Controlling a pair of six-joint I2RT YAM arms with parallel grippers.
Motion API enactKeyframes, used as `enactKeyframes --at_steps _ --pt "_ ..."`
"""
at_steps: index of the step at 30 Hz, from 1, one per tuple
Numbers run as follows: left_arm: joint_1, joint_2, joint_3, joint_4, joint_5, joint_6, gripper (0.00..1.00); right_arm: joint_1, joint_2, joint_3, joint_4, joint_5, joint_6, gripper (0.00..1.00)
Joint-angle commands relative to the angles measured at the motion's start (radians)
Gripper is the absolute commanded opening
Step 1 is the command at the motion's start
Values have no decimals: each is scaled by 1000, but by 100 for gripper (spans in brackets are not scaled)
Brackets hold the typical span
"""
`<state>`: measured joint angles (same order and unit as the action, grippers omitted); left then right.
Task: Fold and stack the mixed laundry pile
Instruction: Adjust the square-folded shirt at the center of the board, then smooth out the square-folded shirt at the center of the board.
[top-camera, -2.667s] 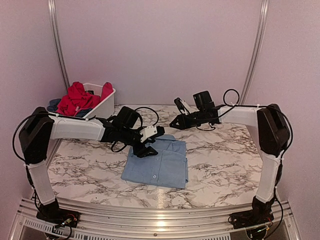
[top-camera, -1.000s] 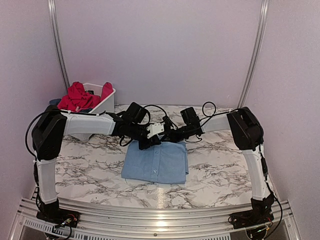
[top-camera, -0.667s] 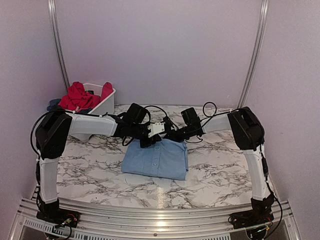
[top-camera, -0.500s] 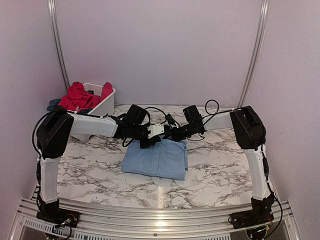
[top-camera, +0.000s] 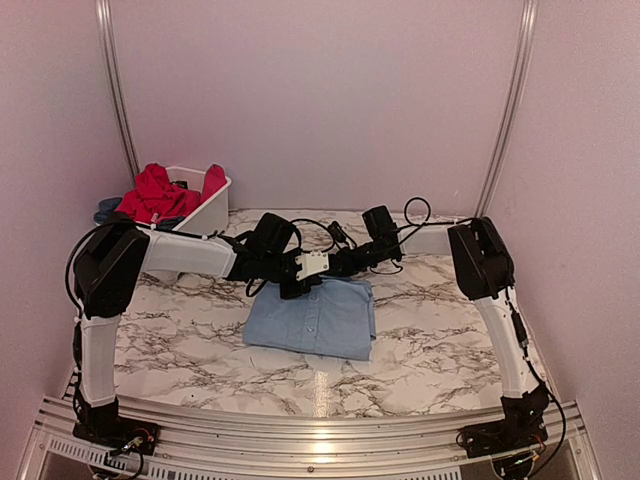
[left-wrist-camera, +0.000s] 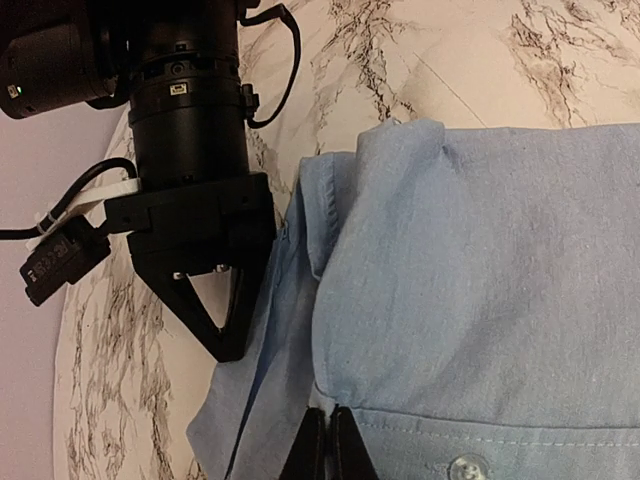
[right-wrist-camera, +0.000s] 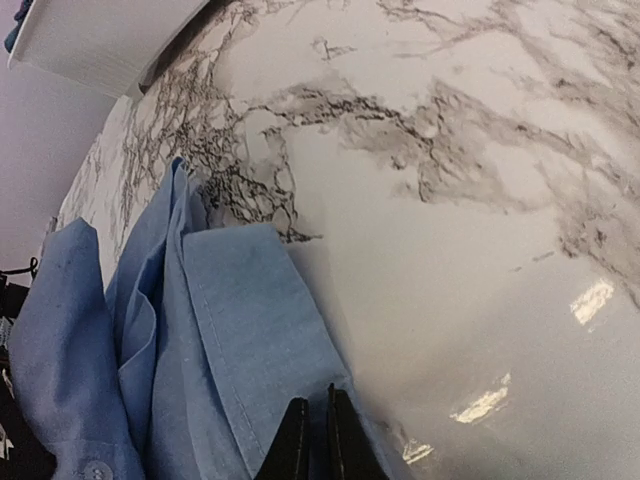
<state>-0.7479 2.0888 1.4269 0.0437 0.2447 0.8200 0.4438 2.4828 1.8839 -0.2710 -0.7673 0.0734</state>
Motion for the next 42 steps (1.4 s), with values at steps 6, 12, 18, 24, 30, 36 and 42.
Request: enactKeyframes --at_steps 6,12,18,24,30,36,42 --pt "10 56 102 64 -39 52 0 0 44 -2 -77 -67 -40 2" --pt "25 133 152 74 -46 87 0 -2 27 -10 -78 -66 -42 0" --pt "27 215 152 97 -104 90 0 -40 -46 4 -67 44 -5 13" --pt "19 233 152 117 -166 62 28 -110 -152 13 -55 87 48 30" --pt "9 57 100 137 -224 -32 98 -111 -329 -100 -16 131 79 43" --pt "10 -195 -2 142 -315 -231 99 -112 -557 -248 35 130 131 73" --pt "13 -413 -117 102 -385 -680 99 -34 -802 -496 165 31 270 89"
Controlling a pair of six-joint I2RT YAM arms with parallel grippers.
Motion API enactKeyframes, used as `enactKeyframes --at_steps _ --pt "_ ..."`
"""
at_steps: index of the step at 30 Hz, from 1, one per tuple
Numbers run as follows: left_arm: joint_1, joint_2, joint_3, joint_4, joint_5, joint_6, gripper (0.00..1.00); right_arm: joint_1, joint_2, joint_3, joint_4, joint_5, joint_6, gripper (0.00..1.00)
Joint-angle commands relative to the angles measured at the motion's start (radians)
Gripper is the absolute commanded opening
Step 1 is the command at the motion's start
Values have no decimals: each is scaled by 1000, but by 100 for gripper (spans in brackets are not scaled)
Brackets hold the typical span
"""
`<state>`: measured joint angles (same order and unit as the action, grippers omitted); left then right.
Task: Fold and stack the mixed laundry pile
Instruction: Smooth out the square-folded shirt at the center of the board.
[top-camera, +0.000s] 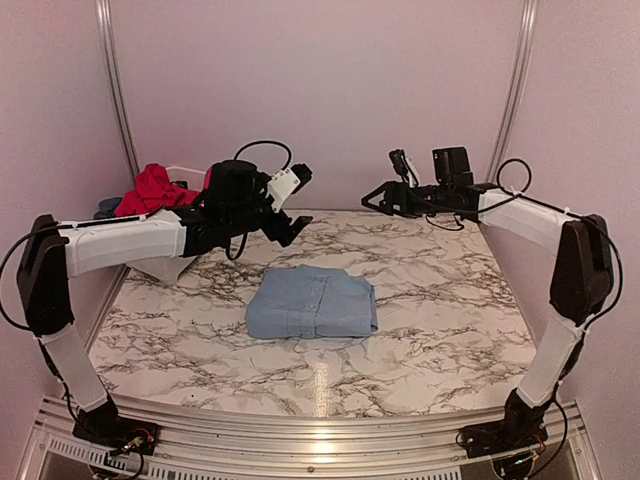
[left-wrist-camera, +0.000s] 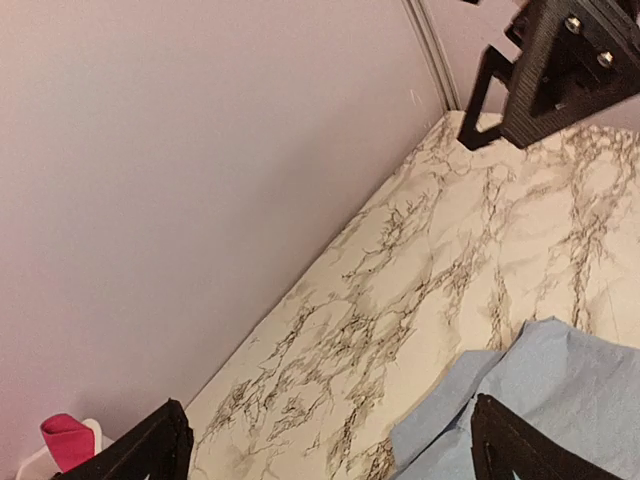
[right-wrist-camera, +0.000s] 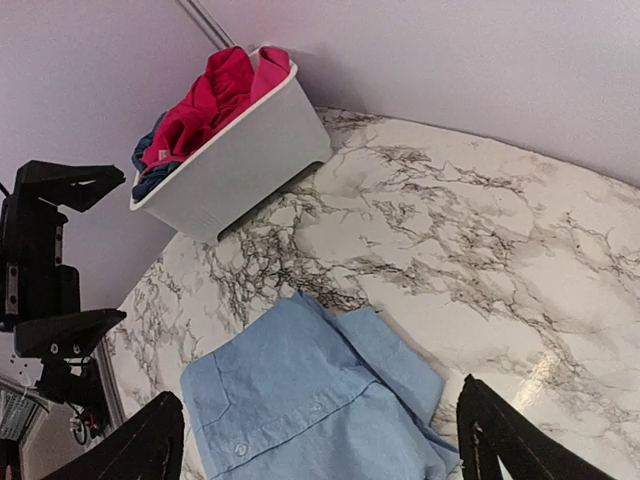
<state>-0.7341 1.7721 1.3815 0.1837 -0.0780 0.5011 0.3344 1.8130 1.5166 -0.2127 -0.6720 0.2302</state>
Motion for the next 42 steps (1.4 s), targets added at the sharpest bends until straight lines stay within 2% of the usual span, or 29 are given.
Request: enactKeyframes --at_steps 1,3,6,9,14,18,22,30,38,40,42 --pt "-1 -127 -86 -74 -42 -434 99 107 -166 -177 136 -69 152 89" --pt "-1 -183 -144 -99 114 -557 99 177 -224 -262 188 -68 209 90" --pt "-7 -250 -270 -43 317 -737 99 284 -293 -406 304 -50 311 92" --pt "-12 -291 -396 33 443 -913 99 360 -308 -500 395 -20 394 94" --pt "-22 -304 -536 261 584 -1171 99 433 -236 -593 612 -29 570 98" --pt "-19 -235 -599 475 635 -1349 99 442 -145 -633 846 -65 743 99" --pt "-10 -68 -639 748 684 -1533 99 439 -34 -642 982 -81 840 98" --pt "48 178 -702 1040 675 -1694 99 384 133 -814 1330 -85 1029 98" --pt "87 361 -848 1315 614 -1824 99 288 251 -991 1523 -77 1065 99" --pt "101 354 -890 1334 595 -1819 99 270 241 -1012 1531 -77 1061 98" --pt "112 293 -916 1287 587 -1776 99 261 195 -1009 1471 -75 1018 99"
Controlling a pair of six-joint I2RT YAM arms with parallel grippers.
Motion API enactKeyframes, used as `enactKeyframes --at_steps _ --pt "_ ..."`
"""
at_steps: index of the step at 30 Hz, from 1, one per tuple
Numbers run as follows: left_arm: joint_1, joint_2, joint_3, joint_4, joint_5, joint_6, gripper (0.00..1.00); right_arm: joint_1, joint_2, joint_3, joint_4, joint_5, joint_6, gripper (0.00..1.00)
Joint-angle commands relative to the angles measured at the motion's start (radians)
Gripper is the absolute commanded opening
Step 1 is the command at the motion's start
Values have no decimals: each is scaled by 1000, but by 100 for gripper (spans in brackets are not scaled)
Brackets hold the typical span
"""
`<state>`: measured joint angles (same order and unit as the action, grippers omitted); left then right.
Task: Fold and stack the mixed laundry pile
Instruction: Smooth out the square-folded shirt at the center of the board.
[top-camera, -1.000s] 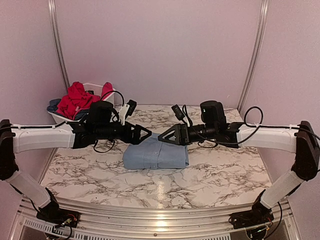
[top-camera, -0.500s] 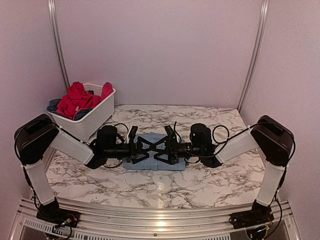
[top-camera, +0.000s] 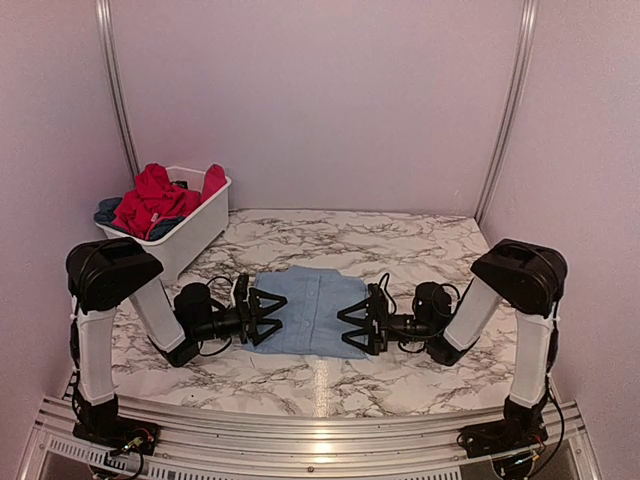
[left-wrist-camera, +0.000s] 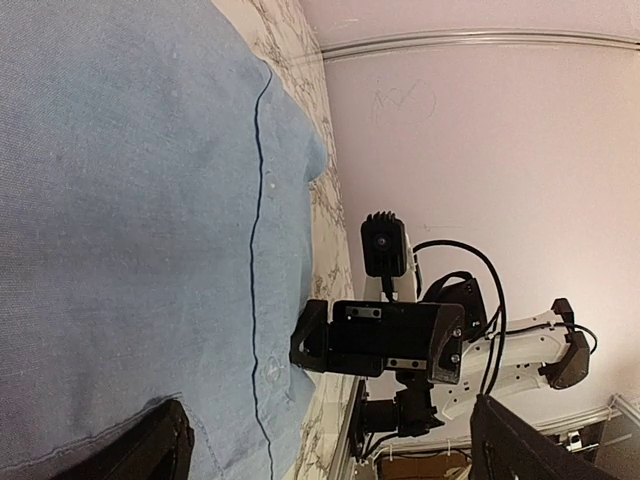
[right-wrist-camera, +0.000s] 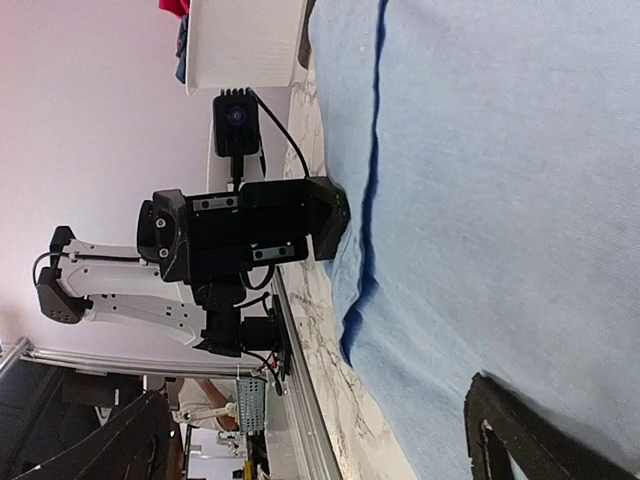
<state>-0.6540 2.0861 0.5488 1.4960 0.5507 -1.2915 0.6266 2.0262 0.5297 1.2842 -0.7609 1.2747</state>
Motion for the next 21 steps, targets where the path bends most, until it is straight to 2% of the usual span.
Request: enactKeyframes --at_steps 1,5,8,12,21 --pt "35 -66 -83 -86 -45 56 99 -31 -56 -9 -94 15 -63 98" --pt "36 -285 3 -493 -72 289 99 -33 -244 118 -466 40 -288 98" --pt "36 -353 122 -687 -58 396 99 -33 -295 258 -699 61 -449 98" --pt "45 -289 255 -707 3 404 99 -32 -210 402 -733 26 -475 98" --pt "118 -47 447 -706 60 427 99 -64 79 570 -595 -34 -413 99"
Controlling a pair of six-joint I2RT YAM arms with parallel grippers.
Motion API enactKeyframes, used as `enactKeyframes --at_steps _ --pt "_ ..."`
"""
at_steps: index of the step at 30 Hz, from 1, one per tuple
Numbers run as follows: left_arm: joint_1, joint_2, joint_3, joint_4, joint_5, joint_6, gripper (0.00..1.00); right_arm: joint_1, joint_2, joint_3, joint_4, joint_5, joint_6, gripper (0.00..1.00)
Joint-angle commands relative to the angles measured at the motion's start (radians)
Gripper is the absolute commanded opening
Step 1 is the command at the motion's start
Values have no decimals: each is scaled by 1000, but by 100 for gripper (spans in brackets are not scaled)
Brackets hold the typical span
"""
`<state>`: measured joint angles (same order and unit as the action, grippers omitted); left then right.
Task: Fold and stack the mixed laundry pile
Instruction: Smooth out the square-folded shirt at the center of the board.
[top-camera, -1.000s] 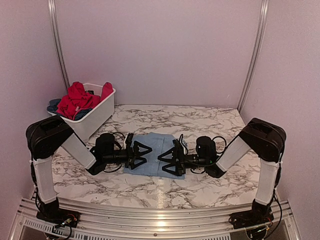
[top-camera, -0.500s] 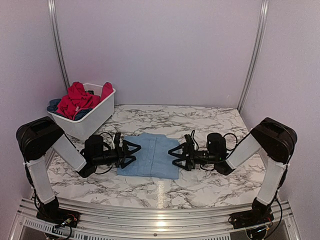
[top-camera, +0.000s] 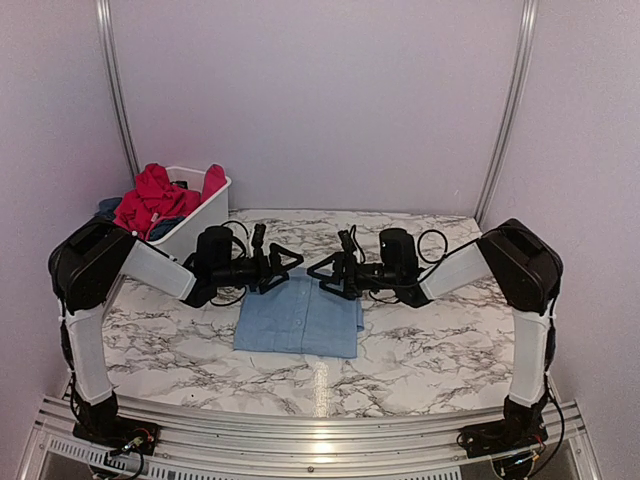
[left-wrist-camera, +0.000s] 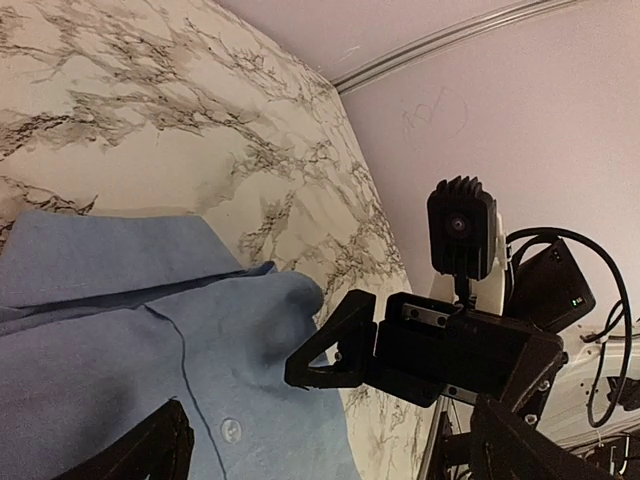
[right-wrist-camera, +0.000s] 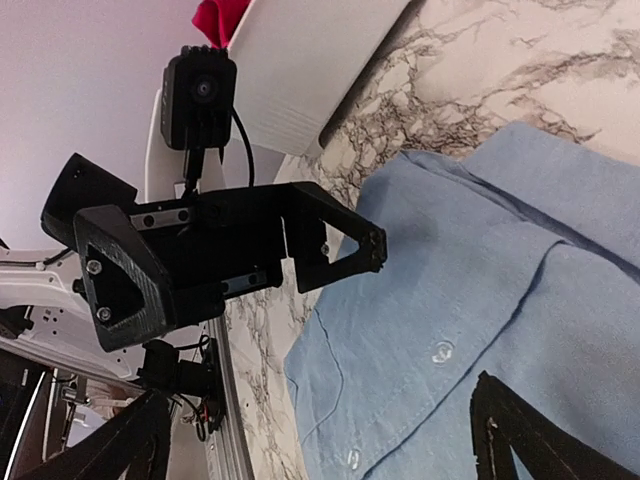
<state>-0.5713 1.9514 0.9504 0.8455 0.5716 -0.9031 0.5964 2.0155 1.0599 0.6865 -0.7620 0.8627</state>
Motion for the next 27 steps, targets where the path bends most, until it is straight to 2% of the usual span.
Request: enactKeyframes --at_steps 1,8,11,16,21,25,27 --pt "48 105 51 -55 40 41 99 -49 110 37 13 -34 0 99" --pt "115 147 45 -97 26 81 99 -136 120 -6 -20 -45 -48 98" --pt "113 61 38 -224 -48 212 99 -152 45 7 -126 -26 -122 98" --pt "88 -170 -3 -465 -208 457 99 -155 -155 -1 -342 39 -270 97" --pt "-10 -331 -54 -619 -328 639 99 -155 -329 -167 -429 102 -334 91" --pt "-225 -295 54 -864 -623 860 99 -155 -418 -262 -474 115 -342 89" --pt "-288 -276 61 -895 -656 922 94 -155 -458 -306 -482 110 -329 88"
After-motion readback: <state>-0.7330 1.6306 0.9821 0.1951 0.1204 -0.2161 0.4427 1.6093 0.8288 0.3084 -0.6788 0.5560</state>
